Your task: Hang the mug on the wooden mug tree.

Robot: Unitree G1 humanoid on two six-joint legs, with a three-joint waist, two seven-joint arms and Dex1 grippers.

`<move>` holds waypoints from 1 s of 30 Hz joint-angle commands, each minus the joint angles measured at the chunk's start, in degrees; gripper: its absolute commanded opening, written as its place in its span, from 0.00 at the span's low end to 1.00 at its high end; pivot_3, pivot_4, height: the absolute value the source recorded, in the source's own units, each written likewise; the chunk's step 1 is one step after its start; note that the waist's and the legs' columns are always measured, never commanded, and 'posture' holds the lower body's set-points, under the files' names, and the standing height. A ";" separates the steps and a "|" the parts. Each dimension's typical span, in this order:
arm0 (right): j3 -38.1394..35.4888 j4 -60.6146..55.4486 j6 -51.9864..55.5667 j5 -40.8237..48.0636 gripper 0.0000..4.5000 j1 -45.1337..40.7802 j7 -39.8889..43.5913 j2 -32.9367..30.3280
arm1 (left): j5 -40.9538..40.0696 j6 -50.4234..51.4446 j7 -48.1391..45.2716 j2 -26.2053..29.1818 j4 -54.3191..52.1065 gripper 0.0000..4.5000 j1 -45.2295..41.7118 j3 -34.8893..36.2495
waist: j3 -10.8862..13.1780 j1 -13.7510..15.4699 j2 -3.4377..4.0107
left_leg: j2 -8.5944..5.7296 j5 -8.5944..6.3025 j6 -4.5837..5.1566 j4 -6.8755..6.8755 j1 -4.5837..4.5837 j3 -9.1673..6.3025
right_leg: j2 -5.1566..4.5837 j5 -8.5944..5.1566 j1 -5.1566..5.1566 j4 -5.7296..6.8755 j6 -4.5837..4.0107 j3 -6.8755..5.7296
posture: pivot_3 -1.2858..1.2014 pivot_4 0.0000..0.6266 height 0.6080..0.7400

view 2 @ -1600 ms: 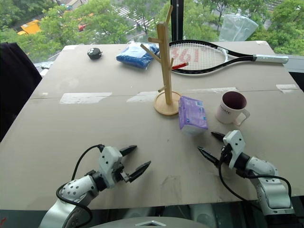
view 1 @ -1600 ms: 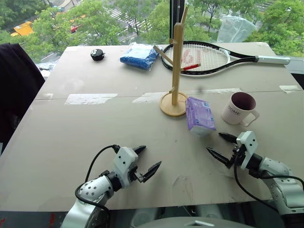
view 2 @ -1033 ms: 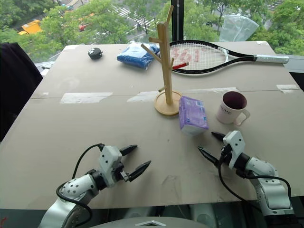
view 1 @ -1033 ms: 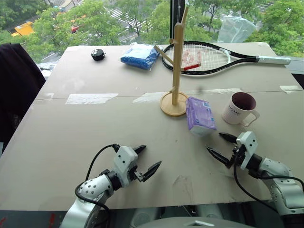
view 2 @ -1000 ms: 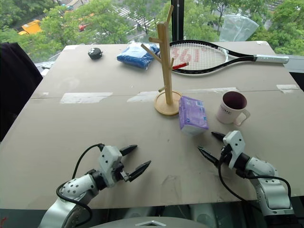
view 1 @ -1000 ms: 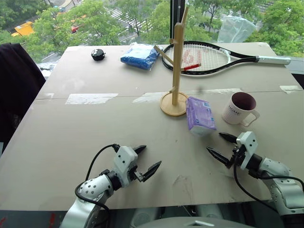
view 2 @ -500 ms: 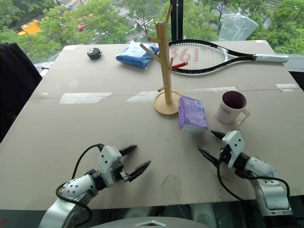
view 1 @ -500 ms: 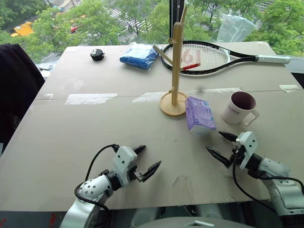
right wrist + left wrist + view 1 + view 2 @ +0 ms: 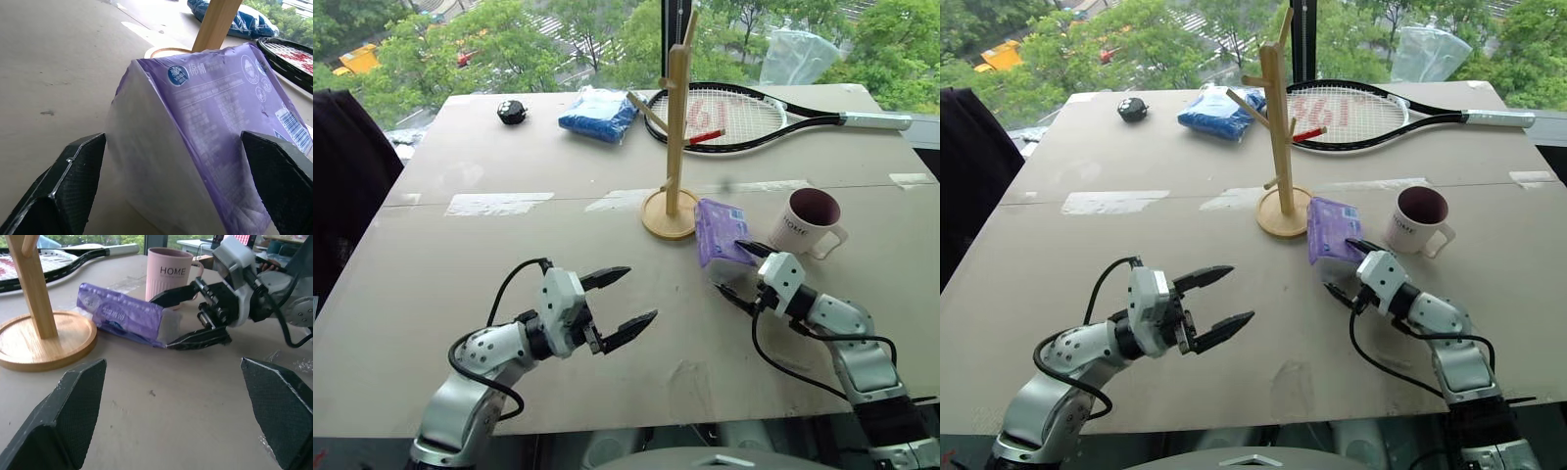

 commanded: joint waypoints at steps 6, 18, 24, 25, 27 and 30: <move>-0.01 3.11 -3.19 -4.05 0.61 -2.82 -5.06 0.97 | -2.15 1.35 -0.08 1.11 -3.17 1.00 -0.91 1.51 | 0.00 -0.02 0.00 | 0.00 0.00 0.00 0.00 0.00 0.03 | 0.05 0.00 -0.03 0.00 0.00 0.09 | 0.52 0.24 1.00; -2.94 -1.72 -5.80 -0.83 0.01 -3.43 -7.33 1.40 | -2.82 3.76 0.38 2.02 -4.47 1.00 -4.81 0.58 | 0.00 0.00 0.00 | 0.00 0.00 0.00 0.00 0.00 0.03 | 0.07 0.01 -0.04 0.00 -0.01 0.12 | 0.52 0.24 1.00; -9.01 -13.56 1.05 5.13 0.01 -2.07 -10.63 1.27 | -5.22 7.46 -0.01 1.72 -3.47 1.00 -14.19 -0.45 | 0.02 0.02 0.01 | 0.00 0.00 -0.01 0.02 -0.04 0.03 | 0.09 0.01 -0.06 0.00 -0.01 0.12 | 0.52 0.24 1.00; -9.71 -15.65 2.88 6.55 0.01 -1.85 -11.13 1.48 | -5.31 7.79 -0.22 1.61 -3.03 1.00 -15.50 -0.68 | 0.02 0.04 0.01 | 0.00 0.00 -0.01 0.02 -0.05 0.03 | 0.09 0.01 -0.07 0.01 -0.01 0.13 | 0.52 0.24 1.00; -11.32 -20.16 7.33 9.72 0.01 -2.00 -13.25 2.44 | -5.45 8.24 -0.64 0.87 -1.61 1.00 -18.68 -1.45 | 0.02 -0.03 0.02 | 0.01 -0.01 -0.02 0.02 -0.06 0.01 | 0.10 0.01 -0.09 0.01 -0.01 0.13 | 0.52 0.24 1.00; -14.25 -24.84 11.96 11.50 0.01 -4.65 -18.37 4.09 | -4.61 8.11 -1.88 -1.00 1.91 1.00 -24.20 -3.74 | 0.02 -0.01 0.02 | 0.04 -0.02 -0.04 0.01 -0.06 0.02 | 0.15 0.02 -0.12 0.01 -0.01 0.15 | 0.52 0.24 1.00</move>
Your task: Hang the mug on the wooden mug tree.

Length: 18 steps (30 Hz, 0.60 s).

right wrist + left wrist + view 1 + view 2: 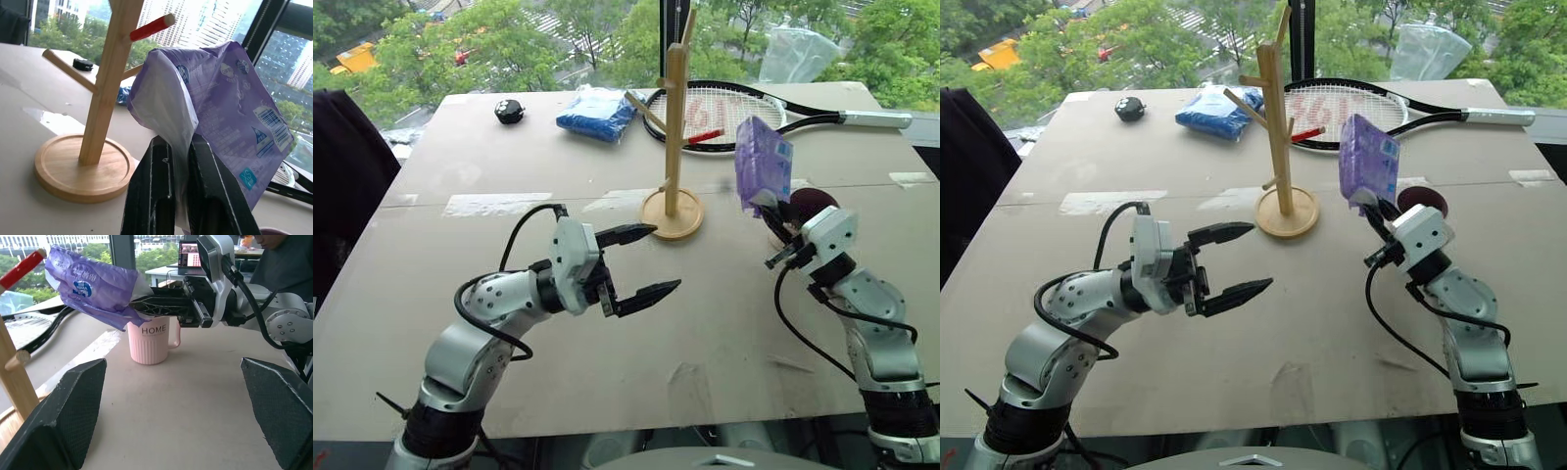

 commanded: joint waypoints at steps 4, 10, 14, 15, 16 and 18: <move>-8.81 -7.85 7.33 2.38 0.01 -5.01 -8.75 -0.34 | 0.93 -0.57 -2.20 -4.86 5.51 1.00 -9.29 -5.00 | 0.00 0.17 0.00 | -0.02 0.00 0.00 0.07 -0.02 0.04 | 0.02 0.01 0.01 0.00 0.00 0.02 | 0.52 0.24 1.00; -18.39 -2.33 9.98 0.42 0.01 -0.88 -8.22 -8.02 | 5.25 0.93 -0.63 -9.39 10.43 1.00 -16.35 -9.96 | 0.00 0.16 -0.02 | -0.06 0.00 0.01 0.07 -0.07 0.04 | -0.02 0.01 -0.01 -0.02 0.00 0.01 | 0.52 0.24 1.00; -23.30 2.08 11.10 0.43 0.01 1.95 -8.28 -10.83 | 7.08 2.71 0.37 -11.46 12.11 1.00 -19.91 -12.17 | 0.00 -0.09 -0.02 | -0.03 0.00 0.01 0.04 -0.07 0.14 | -0.01 0.01 -0.09 0.02 0.00 0.15 | 0.52 0.24 1.00; -24.12 2.99 11.58 0.69 0.01 2.50 -8.08 -11.30 | 7.73 2.96 0.85 -11.98 12.60 1.00 -20.62 -12.60 | 0.00 -0.11 -0.02 | -0.02 0.00 0.01 0.04 -0.07 0.19 | 0.00 0.01 -0.11 0.05 0.01 0.19 | 0.52 0.24 1.00; -24.68 3.80 12.51 0.75 0.01 3.40 -7.58 -11.98 | 8.47 2.91 1.41 -12.70 13.10 1.00 -21.26 -13.00 | 0.00 -0.13 -0.02 | -0.02 0.00 0.01 0.05 -0.07 0.20 | 0.00 0.02 -0.11 0.07 0.01 0.19 | 0.52 0.24 1.00; -25.44 4.97 12.98 0.65 0.01 4.73 -6.79 -12.81 | 9.35 3.20 2.61 -14.12 13.76 1.00 -22.07 -13.38 | 0.00 -0.03 -0.02 | 0.00 0.00 0.01 0.07 -0.06 0.24 | 0.02 0.02 -0.11 0.12 0.02 0.24 | 0.52 0.24 1.00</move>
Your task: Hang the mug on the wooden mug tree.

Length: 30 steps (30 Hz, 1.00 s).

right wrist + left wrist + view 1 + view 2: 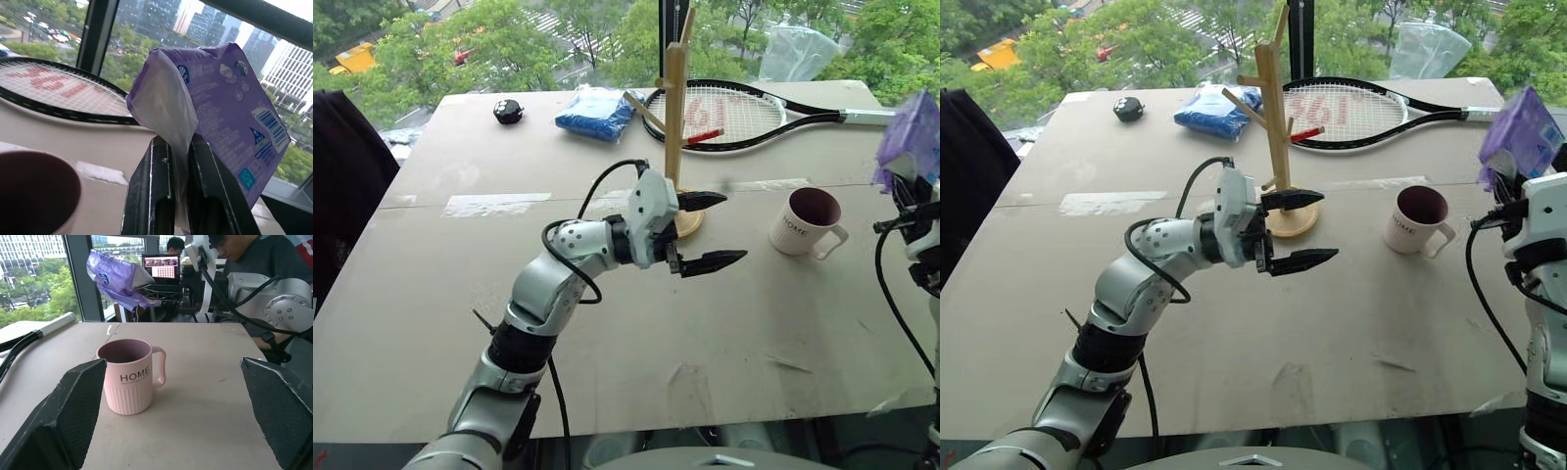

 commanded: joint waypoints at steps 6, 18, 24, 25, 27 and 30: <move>-4.77 1.78 -0.04 -0.51 0.58 4.57 0.40 -2.97 | 2.86 0.82 3.59 -4.49 0.00 1.00 -2.28 -1.40 | 0.00 0.12 0.00 | 0.00 0.00 0.00 0.10 0.00 0.04 | 0.01 0.02 0.01 0.03 0.04 0.04 | 0.52 0.24 1.00; -1.55 -14.48 10.93 14.70 0.98 17.90 11.42 -1.72 | 5.24 2.17 2.15 -1.27 -1.20 1.00 0.58 -2.91 | 0.00 0.24 -0.01 | 0.03 0.00 0.00 0.11 0.00 0.01 | 0.01 0.04 0.03 0.05 0.07 0.04 | 0.52 0.24 1.00; 6.15 -12.83 11.85 10.75 0.98 18.13 5.09 5.12 | 6.38 1.94 2.28 -0.88 -1.41 1.00 0.71 -3.20 | 0.01 0.20 -0.03 | 0.03 0.00 0.00 0.15 0.02 0.03 | 0.01 0.04 0.07 0.05 0.08 0.05 | 0.52 0.24 1.00; 6.45 -12.01 11.69 10.17 0.98 17.81 4.19 5.99 | 6.62 1.91 2.28 -0.82 -1.50 1.00 0.73 -3.25 | 0.01 0.21 -0.02 | 0.03 0.00 0.00 0.16 0.03 0.03 | 0.00 0.04 0.06 0.06 0.08 0.04 | 0.52 0.24 1.00; 6.60 -10.34 11.58 10.47 0.98 16.42 2.55 8.08 | 6.59 2.12 2.24 -0.86 -1.70 1.00 0.83 -3.08 | 0.00 0.22 -0.05 | 0.02 0.00 0.00 0.17 0.03 0.05 | 0.00 0.05 0.07 0.06 0.09 0.05 | 0.52 0.24 1.00; 6.31 -7.38 11.20 11.09 0.98 13.31 1.14 10.49 | 6.52 2.29 2.03 -0.57 -2.02 1.00 0.80 -2.90 | -0.01 0.16 -0.03 | 0.02 0.01 0.00 0.17 0.03 0.05 | 0.02 0.05 0.05 0.07 0.09 0.06 | 0.52 0.24 1.00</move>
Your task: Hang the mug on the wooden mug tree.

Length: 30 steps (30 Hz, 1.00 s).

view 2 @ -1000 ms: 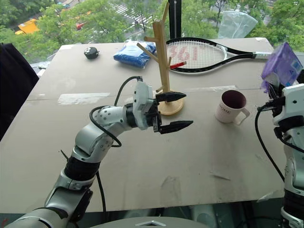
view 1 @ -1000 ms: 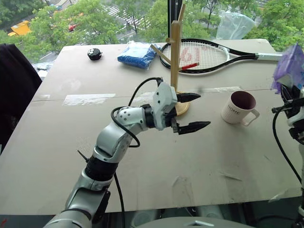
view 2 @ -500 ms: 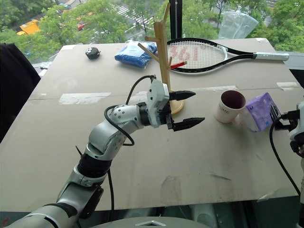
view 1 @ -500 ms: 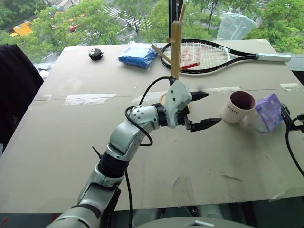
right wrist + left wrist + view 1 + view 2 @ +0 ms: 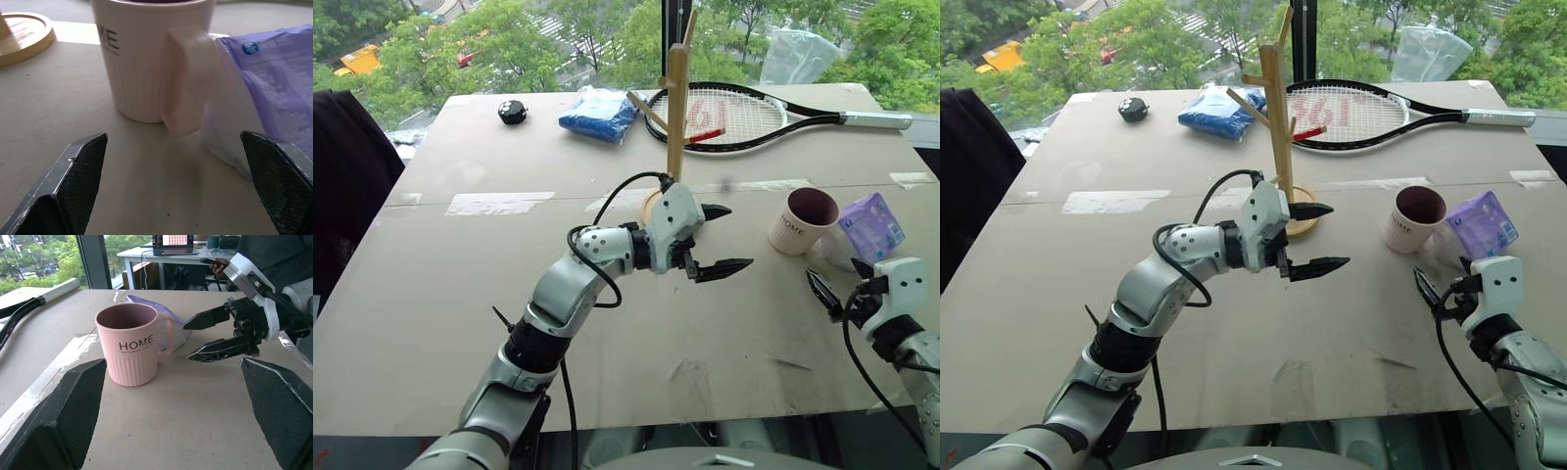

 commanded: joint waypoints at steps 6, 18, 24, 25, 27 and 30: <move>-0.66 7.52 -4.00 0.86 0.98 -6.40 -0.50 2.50 | -0.36 0.33 -0.01 0.29 -3.29 1.00 -0.77 1.35 | 0.00 -0.03 0.01 | 0.00 0.00 0.00 -0.02 -0.01 0.01 | 0.03 0.00 -0.04 0.00 0.00 0.02 | 0.52 0.24 1.00; 1.09 15.22 -9.45 -0.80 0.01 -10.38 1.28 2.50 | -0.50 1.33 1.20 0.58 -4.68 1.00 -0.26 2.15 | -0.01 -0.07 0.01 | 0.00 0.00 0.00 -0.02 0.00 0.02 | 0.03 0.00 -0.06 0.05 -0.01 0.03 | 0.52 0.24 1.00; 2.27 14.09 -9.66 -0.30 0.01 -10.88 2.71 2.10 | -0.70 1.61 1.44 0.57 -4.94 1.00 -0.08 2.48 | -0.01 -0.09 0.02 | 0.00 0.00 0.00 -0.02 0.00 0.04 | 0.03 0.00 -0.06 0.08 -0.01 0.04 | 0.52 0.24 1.00; 2.72 12.98 -8.93 0.18 0.01 -11.21 3.45 1.56 | -0.74 1.66 1.56 0.57 -5.18 1.00 0.31 2.55 | -0.01 -0.10 0.03 | 0.00 0.00 0.00 -0.02 0.00 0.03 | 0.03 0.00 -0.06 0.08 -0.01 0.04 | 0.52 0.24 1.00; 3.97 11.13 -7.86 0.42 0.01 -11.92 5.30 -0.03 | -0.80 1.72 1.72 0.77 -5.78 1.00 1.31 2.75 | -0.01 -0.25 0.03 | 0.00 0.00 0.00 -0.02 0.00 0.06 | 0.03 0.00 -0.08 0.09 -0.01 0.07 | 0.52 0.24 1.00; 6.77 8.79 -6.32 0.37 0.01 -14.77 9.59 -4.42 | -0.55 0.18 2.59 1.07 -7.29 1.00 4.96 3.93 | -0.01 -0.62 0.04 | 0.00 0.00 0.00 -0.02 0.00 0.12 | 0.03 0.00 -0.11 0.09 -0.01 0.13 | 0.52 0.24 1.00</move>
